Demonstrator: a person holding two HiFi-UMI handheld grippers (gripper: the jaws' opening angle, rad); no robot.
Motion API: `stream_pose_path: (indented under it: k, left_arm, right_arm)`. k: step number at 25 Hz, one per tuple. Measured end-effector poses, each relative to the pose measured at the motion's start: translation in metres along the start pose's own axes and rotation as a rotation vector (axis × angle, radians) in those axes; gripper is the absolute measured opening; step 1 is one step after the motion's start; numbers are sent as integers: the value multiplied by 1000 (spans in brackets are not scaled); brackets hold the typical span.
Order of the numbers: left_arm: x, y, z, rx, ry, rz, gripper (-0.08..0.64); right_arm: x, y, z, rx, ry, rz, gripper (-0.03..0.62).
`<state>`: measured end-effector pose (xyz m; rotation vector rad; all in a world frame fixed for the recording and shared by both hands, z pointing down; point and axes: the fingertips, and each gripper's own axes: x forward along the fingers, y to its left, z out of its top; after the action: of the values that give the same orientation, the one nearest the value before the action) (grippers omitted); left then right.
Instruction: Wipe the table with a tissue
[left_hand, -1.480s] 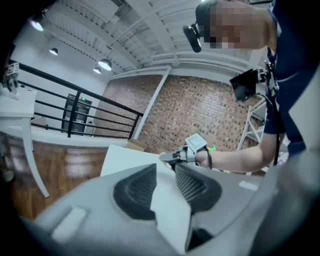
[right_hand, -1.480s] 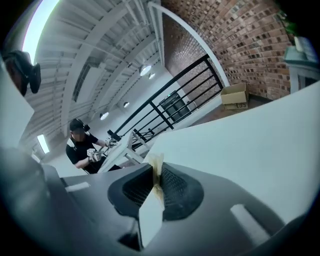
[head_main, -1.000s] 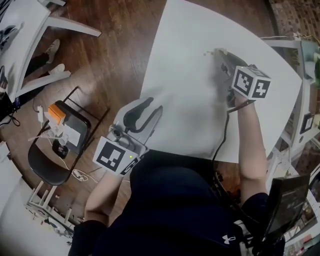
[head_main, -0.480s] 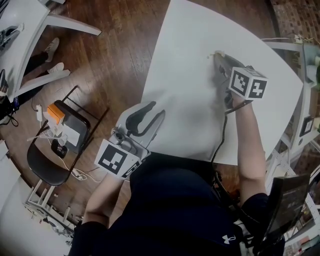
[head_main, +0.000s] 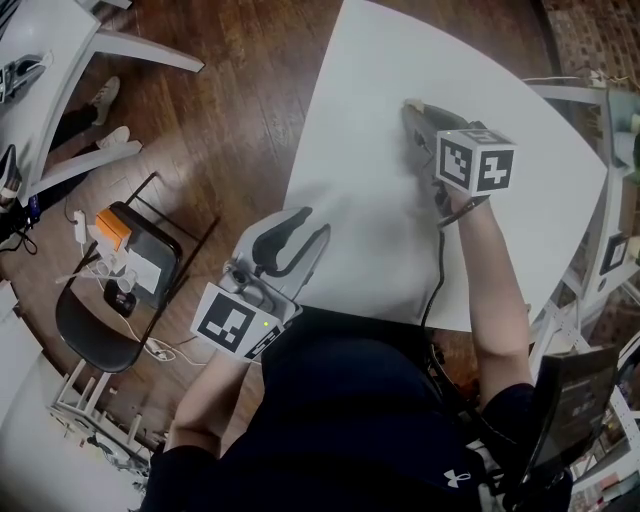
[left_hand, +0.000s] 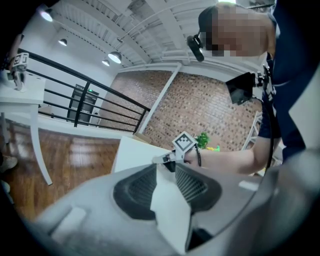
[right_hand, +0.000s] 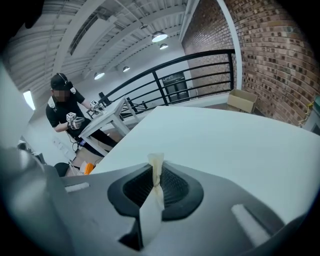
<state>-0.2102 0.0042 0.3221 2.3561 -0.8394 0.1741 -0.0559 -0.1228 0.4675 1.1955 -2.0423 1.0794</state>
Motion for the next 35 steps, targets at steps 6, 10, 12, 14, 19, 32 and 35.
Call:
stream_pose_path:
  k: [6,10,12,14,19,32,35]
  left_arm:
    - [6,-5,0,0,2,-16,118]
    - [10,-10,3,4,-3,-25,118]
    - [9,-11,3,3,-2,-27,118]
    - [9,-11,3,2,-1,-28,118]
    - [8,-10,1,-1,1,-23,118]
    - [12,-12,2,10,20,-30,118]
    - [18,-20,1,15,27,-45,118]
  right_arm:
    - [-8,4,-17,-20,33,10,34]
    - [-18,-17,-18,2,22,-23,34]
    - [-22,-27,-14,19,11,-44,34]
    - [-25,-35,-10,46,-2,-53,34]
    - [-20,-40,-5,87,-22,-60,34]
    - [-21,-11,-29,33,26,-2,34]
    - [-36,-37,-30,69,6,-44,34]
